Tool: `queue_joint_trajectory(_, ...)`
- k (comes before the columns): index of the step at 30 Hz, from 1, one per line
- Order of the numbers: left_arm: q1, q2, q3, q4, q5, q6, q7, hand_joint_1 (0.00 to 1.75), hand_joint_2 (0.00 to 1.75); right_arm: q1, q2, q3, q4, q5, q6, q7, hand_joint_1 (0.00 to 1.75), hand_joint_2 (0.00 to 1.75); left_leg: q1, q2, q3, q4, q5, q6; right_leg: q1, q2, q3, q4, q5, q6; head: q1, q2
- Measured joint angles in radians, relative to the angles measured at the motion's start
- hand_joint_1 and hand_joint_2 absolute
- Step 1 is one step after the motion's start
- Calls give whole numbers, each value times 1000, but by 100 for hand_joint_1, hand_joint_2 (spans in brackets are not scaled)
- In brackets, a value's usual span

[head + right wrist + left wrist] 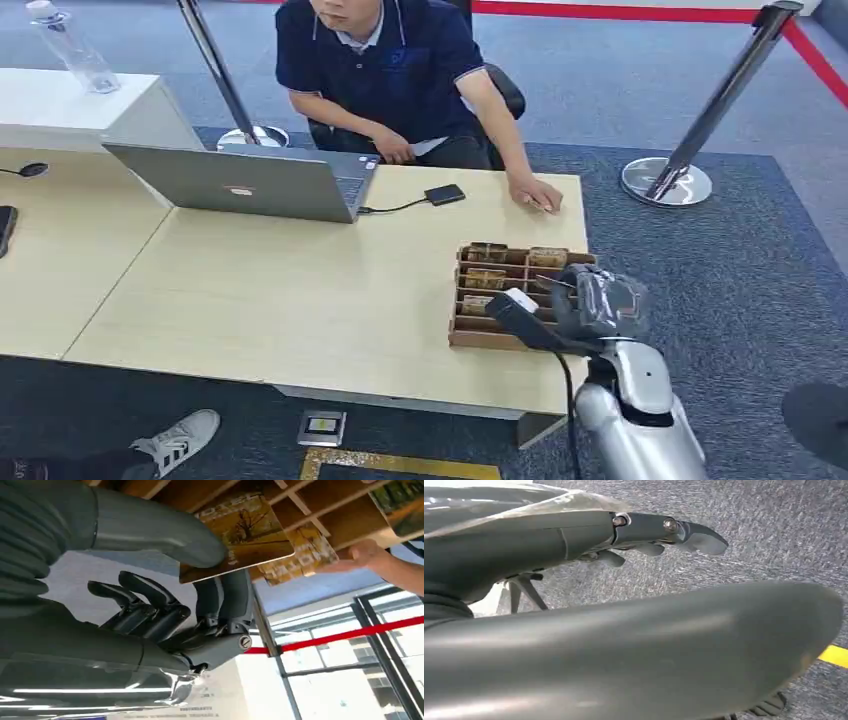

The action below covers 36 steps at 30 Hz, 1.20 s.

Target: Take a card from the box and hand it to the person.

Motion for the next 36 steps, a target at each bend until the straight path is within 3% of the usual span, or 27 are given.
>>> queue_joint_trajectory(18,-1,-3,0,2,10,-2,-18,0,0,1,-25,50,-274,-74,46,-80,175,175,0,0,-1,0,0,0,0,0,0,1,0,0,0,0)
queue_joint_trajectory(26,-7,-9,0,3,-8,-4,-20,0,0,-228,17,112,-134,-100,44,-45,175,175,0,2,-1,0,3,0,0,0,-1,1,2,0,0,0)
queue_joint_trajectory(36,-10,-10,0,4,-24,-9,-20,0,0,-405,72,128,82,-118,18,-37,175,175,0,2,-3,0,3,0,0,0,-2,1,2,0,0,0)
